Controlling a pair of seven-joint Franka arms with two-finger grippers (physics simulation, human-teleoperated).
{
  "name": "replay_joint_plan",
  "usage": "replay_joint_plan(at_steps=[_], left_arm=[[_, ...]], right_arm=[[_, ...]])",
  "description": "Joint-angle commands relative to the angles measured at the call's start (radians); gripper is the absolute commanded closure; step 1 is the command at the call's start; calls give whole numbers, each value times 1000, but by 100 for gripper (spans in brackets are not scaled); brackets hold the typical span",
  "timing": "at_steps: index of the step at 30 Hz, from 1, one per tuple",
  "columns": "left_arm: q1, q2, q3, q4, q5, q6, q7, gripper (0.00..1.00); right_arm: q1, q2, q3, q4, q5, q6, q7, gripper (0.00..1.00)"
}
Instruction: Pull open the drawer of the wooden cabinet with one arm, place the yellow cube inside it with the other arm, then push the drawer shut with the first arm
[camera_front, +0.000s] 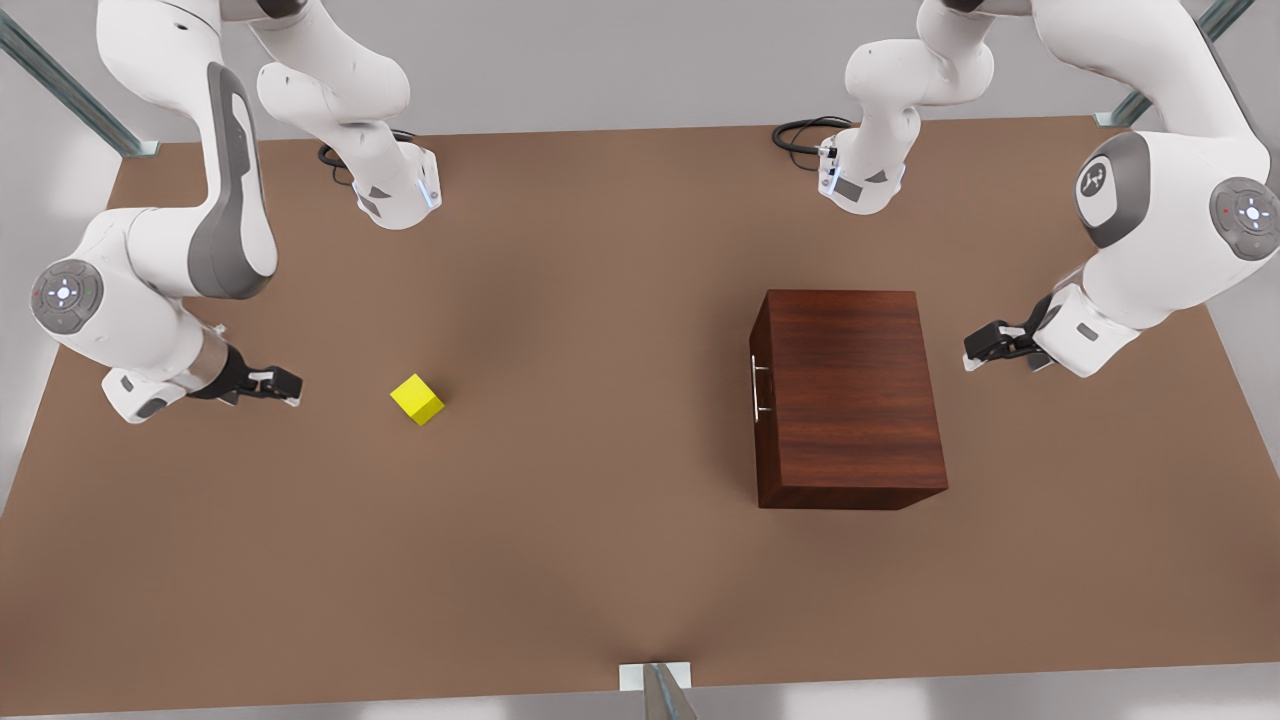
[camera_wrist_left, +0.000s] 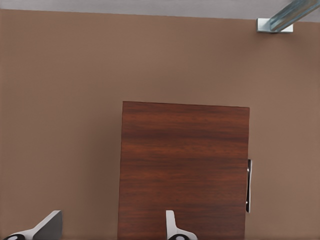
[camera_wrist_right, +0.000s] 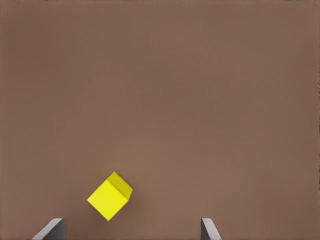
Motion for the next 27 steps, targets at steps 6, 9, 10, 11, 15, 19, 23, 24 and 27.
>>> replay_joint_plan(at_steps=[6, 9, 10, 11, 15, 19, 23, 24, 27], left_arm=[[-27, 14, 0, 4, 7, -22, -2, 0], [-260, 51, -2, 8, 94, -25, -253, 0], [-342, 66, -3, 11, 85, -23, -406, 0], [-406, 97, -3, 24, 83, -20, -466, 0], [-583, 272, -3, 142, 131, 32, -792, 0], [-646, 427, 1, 208, 238, 109, -1006, 0], [-646, 484, 6, 199, 349, 109, -997, 0], [-642, 494, 6, 200, 360, 109, -991, 0], [-655, 508, 4, 192, 456, 103, -994, 0]], right_arm=[[4, 55, -2, 15, 15, -14, 680, 0], [-3, 55, -1, 3, 96, -27, 712, 0], [1, 54, 1, -5, 95, -17, 738, 0], [1, 54, 1, -14, 95, -10, 740, 0], [18, 46, 1, -85, 96, 33, 750, 0], [21, 45, 2, -115, 113, 70, 754, 0], [47, 48, 2, -184, 115, 168, 793, 0], [47, 48, 2, -203, 115, 188, 793, 0], [44, 48, 2, -230, 115, 217, 797, 0]])
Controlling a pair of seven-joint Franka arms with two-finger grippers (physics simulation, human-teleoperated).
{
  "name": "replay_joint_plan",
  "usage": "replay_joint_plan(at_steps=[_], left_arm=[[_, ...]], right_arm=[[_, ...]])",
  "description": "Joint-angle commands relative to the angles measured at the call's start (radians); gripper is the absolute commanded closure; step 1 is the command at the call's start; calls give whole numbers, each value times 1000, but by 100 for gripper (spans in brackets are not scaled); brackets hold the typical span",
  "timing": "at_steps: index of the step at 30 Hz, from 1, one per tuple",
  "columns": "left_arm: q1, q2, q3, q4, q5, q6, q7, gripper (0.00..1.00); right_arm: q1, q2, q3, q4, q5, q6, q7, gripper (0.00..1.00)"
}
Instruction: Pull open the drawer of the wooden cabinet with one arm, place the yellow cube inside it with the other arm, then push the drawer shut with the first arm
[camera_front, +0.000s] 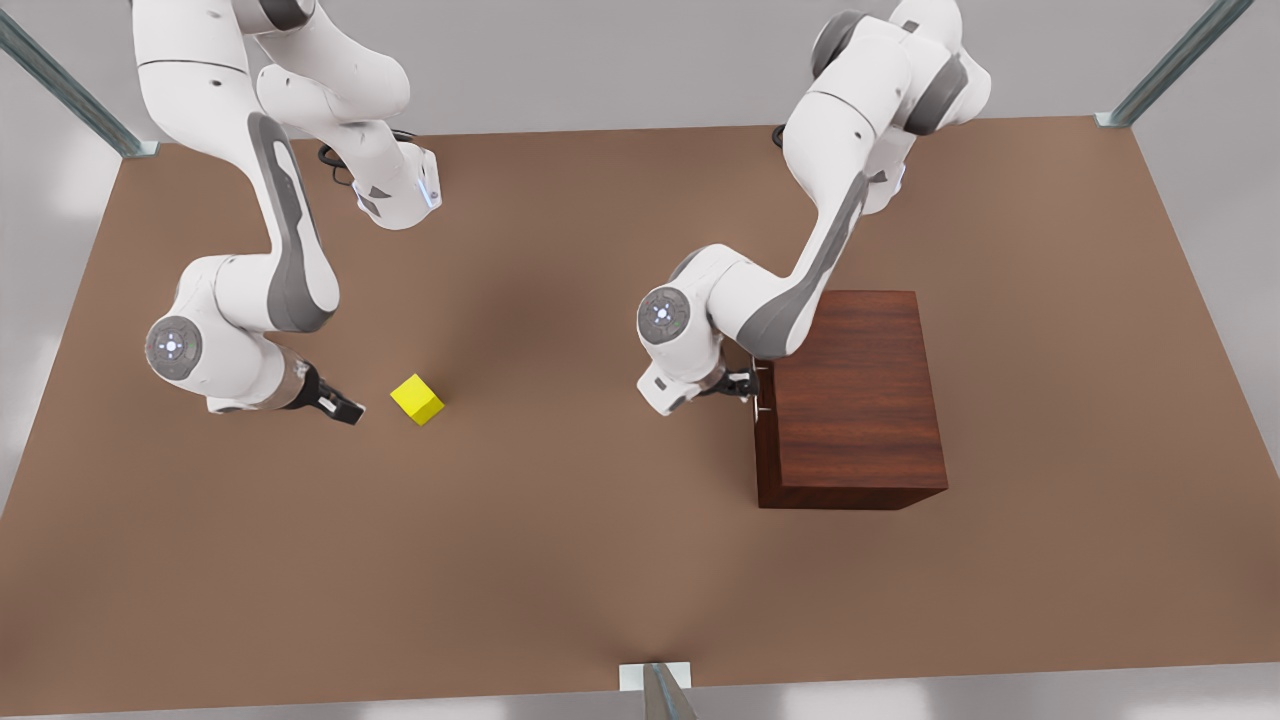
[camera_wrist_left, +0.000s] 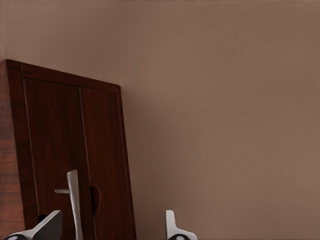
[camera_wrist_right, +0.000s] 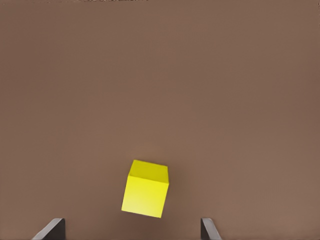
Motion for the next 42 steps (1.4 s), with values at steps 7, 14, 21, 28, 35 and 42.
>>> replay_joint_plan(at_steps=[7, 14, 21, 28, 35, 42], left_arm=[[-2, 13, 1, -56, 175, 2, -406, 0], [-2, 44, 0, -61, 165, 30, -420, 0], [-2, 69, 0, -59, 163, 68, -435, 0], [-18, 70, -16, -29, 152, 77, -497, 0], [-41, 84, -23, -30, 155, 110, -566, 0], [-90, 84, -23, -29, 146, 99, -602, 0]], right_arm=[[40, -24, 1, -164, 61, 302, 305, 0], [79, 32, 1, -199, 63, 393, 359, 0], [112, 74, 3, -253, 78, 428, 365, 0], [129, 105, 4, -273, 69, 428, 359, 0], [129, 108, 4, -307, 37, 431, 352, 0], [132, 156, 14, -304, 35, 478, 352, 0]])
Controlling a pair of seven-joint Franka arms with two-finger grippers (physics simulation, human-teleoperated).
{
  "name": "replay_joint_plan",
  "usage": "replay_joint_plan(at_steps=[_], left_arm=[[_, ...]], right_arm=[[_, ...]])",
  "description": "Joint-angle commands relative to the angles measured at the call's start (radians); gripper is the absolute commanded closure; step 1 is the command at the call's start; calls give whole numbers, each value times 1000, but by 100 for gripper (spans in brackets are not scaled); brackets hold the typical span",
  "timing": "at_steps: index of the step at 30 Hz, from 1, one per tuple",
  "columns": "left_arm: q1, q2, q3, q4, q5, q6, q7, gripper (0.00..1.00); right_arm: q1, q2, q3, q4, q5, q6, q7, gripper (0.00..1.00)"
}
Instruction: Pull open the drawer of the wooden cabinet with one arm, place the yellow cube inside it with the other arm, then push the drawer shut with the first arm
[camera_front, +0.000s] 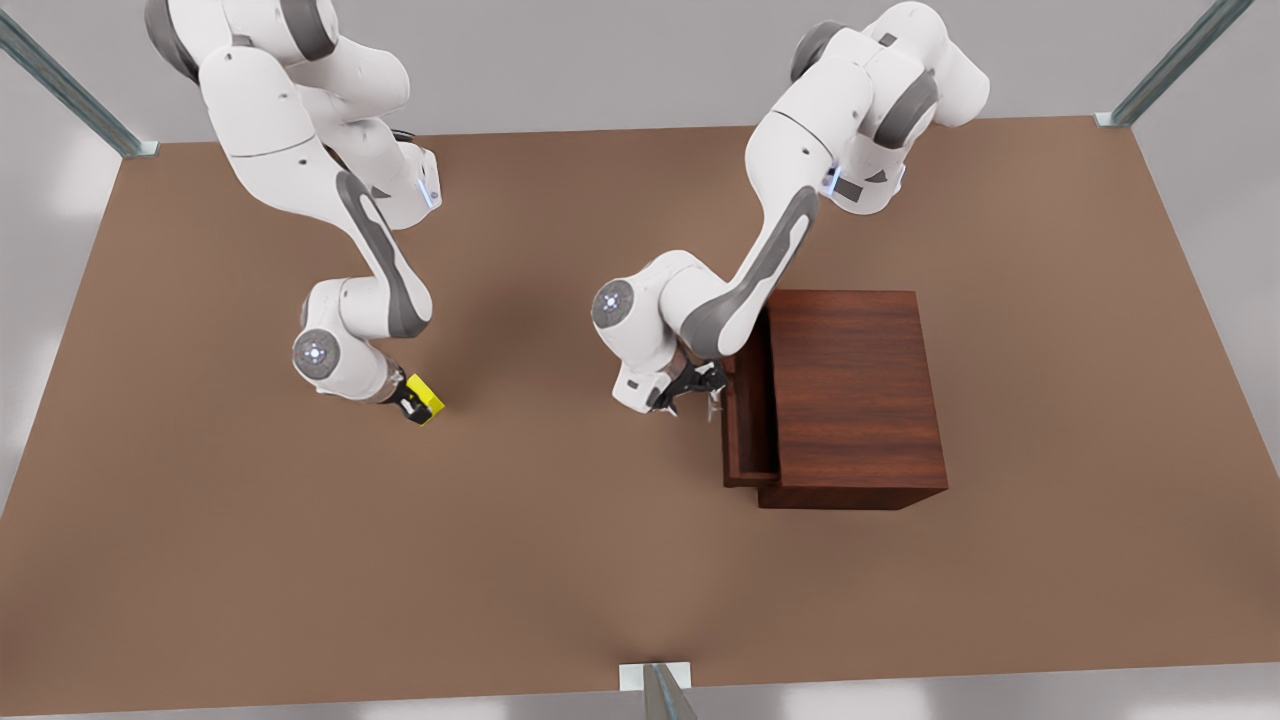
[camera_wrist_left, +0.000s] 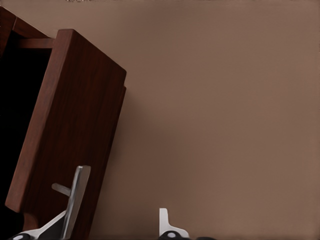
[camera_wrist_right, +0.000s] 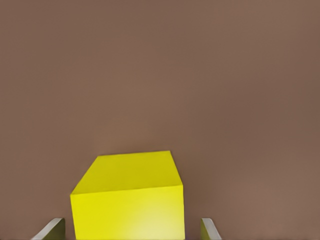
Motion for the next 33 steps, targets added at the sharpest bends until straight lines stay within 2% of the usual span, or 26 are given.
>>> replay_joint_plan(at_steps=[1, 6, 9, 13, 15, 16, 18, 20, 21, 22, 23, 24, 25, 26, 27, 28, 30, 33], left_arm=[[-16, -1, -7, -4, -10, 0, -136, 0], [-39, -2, -7, 25, -11, -3, -154, 0], [-39, -9, -30, 101, -121, -4, -231, 0], [-38, -30, -34, 157, -145, -157, -191, 0], [-32, -70, -23, 154, -137, -269, -25, 0], [-9, -122, -21, 150, -146, -358, 93, 0], [223, -304, -23, 140, -319, -521, 452, 0], [436, -355, -23, 125, -384, -567, 754, 0], [559, -387, -24, 73, -463, -538, 845, 0], [631, -517, -23, -132, -482, -344, 920, 0], [643, -585, -18, -260, -487, -201, 934, 0], [643, -556, -15, -226, -479, -193, 926, 0], [642, -542, -15, -168, -484, -200, 929, 0], [642, -515, -15, -125, -482, -214, 934, 0], [633, -509, -17, -123, -467, -213, 935, 0], [631, -499, -18, -122, -470, -213, 934, 0], [653, -464, -14, -56, -474, -253, 935, 0], [666, -475, -11, -47, -471, -309, 1070, 0]], right_arm=[[0, 10, 2, 1, -3, 33, 31, 0], [-1, 27, 9, 2, -23, 47, 34, 0], [-3, 36, 9, 5, -31, 48, 34, 0], [-4, 41, 9, 5, -31, 59, 34, 0], [-4, 42, 9, 5, -31, 61, 37, 0], [-4, 42, 9, 5, -31, 61, 37, 0], [-4, 45, 9, 5, -31, 62, 39, 0], [-4, 51, 9, 5, -31, 73, 39, 0], [-4, 51, 9, 5, -31, 73, 42, 1], [-4, 51, 9, 4, -31, 73, 45, 4], [-4, 51, 9, 5, -30, 73, 47, 11], [-4, 50, 9, 4, -31, 73, 47, 19], [-4, 50, 9, 4, -29, 71, 45, 21], [-4, 48, 9, 4, -29, 71, 48, 28], [-6, 48, 9, 4, -31, 70, 48, 24], [-6, 42, 9, 5, -29, 70, 51, 29], [-6, 4, 8, 15, -29, 55, 79, 31], [-3, -57, 8, 82, -27, -44, 162, 33]])
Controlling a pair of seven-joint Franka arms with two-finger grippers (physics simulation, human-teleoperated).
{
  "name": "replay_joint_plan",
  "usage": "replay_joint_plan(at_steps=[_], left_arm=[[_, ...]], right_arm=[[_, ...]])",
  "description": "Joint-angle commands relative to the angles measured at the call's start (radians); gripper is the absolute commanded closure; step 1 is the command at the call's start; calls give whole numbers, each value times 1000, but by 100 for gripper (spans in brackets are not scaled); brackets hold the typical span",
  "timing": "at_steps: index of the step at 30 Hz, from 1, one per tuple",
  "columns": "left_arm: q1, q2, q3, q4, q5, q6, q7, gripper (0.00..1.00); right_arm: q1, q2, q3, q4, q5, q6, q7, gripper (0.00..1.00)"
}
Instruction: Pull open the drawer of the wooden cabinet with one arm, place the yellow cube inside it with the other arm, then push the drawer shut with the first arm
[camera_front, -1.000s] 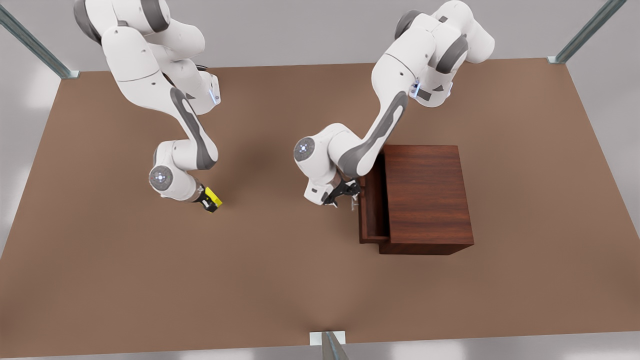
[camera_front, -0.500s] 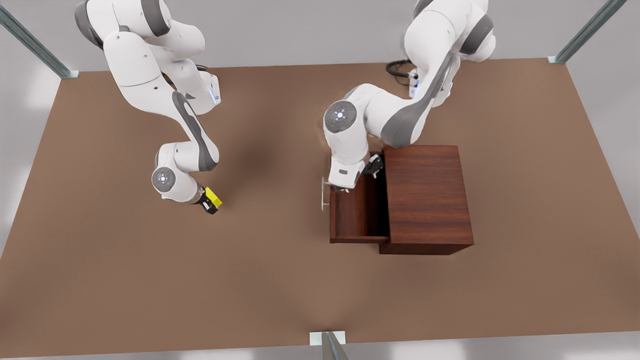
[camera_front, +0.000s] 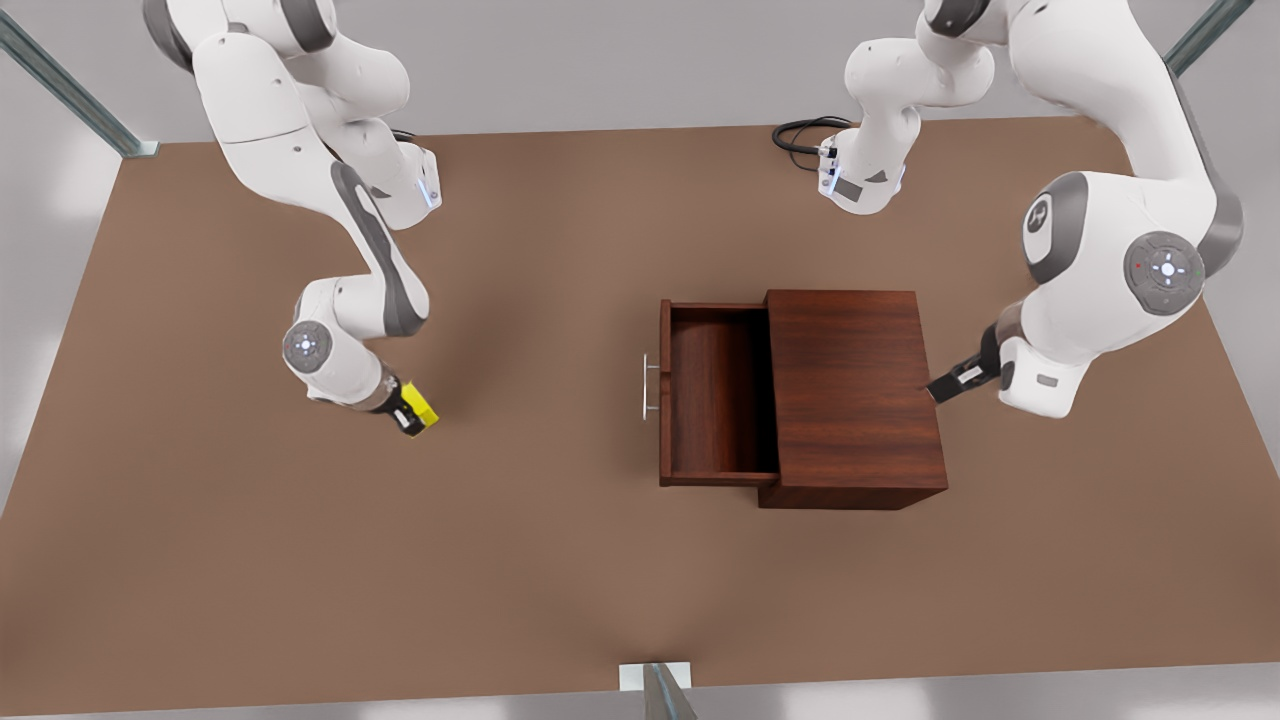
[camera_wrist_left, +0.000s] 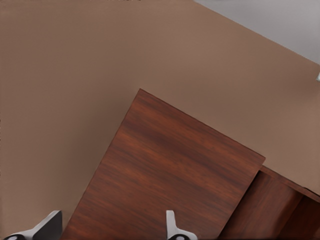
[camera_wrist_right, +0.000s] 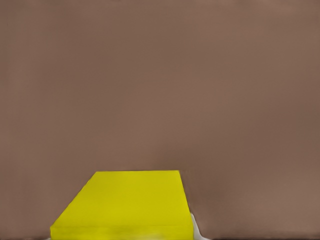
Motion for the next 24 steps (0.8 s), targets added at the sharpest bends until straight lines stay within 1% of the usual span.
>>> replay_joint_plan(at_steps=[1, 3, 6, 8, 10, 12, 13, 17, 18, 21, 24], left_arm=[[6, -4, 1, 4, -8, -47, 546, 0], [6, -4, 1, 3, -14, -54, 542, 0], [6, -4, 1, 1, -14, -81, 542, 0], [6, -4, -1, 0, -14, -81, 537, 0], [6, -4, -1, 0, -14, -81, 535, 0], [6, -4, -2, 0, -14, -81, 535, 0], [6, -4, -2, 0, -14, -81, 535, 0], [6, -4, -4, 0, -14, -81, 531, 0], [6, -4, -4, 0, -14, -81, 531, 0], [6, -4, -4, 0, -14, -81, 531, 0], [6, -4, -4, -2, -12, -81, 528, 0]], right_arm=[[2, -20, 7, 40, -4, -107, 125, 33], [2, -22, 18, 103, -4, -165, 170, 33], [2, -14, 45, 257, 4, -315, 259, 33], [3, 21, 73, 379, 4, -410, 342, 33], [19, 44, 79, 490, 7, -476, 426, 33], [60, 88, 87, 574, 7, -483, 553, 33], [95, 125, 87, 646, 7, -492, 660, 33], [212, 203, 90, 794, 6, -498, 967, 33], [239, 233, 104, 846, 16, -498, 1038, 33], [333, 317, 105, 990, 33, -498, 1197, 33], [410, 366, 105, 1073, 32, -495, 1323, 33]])
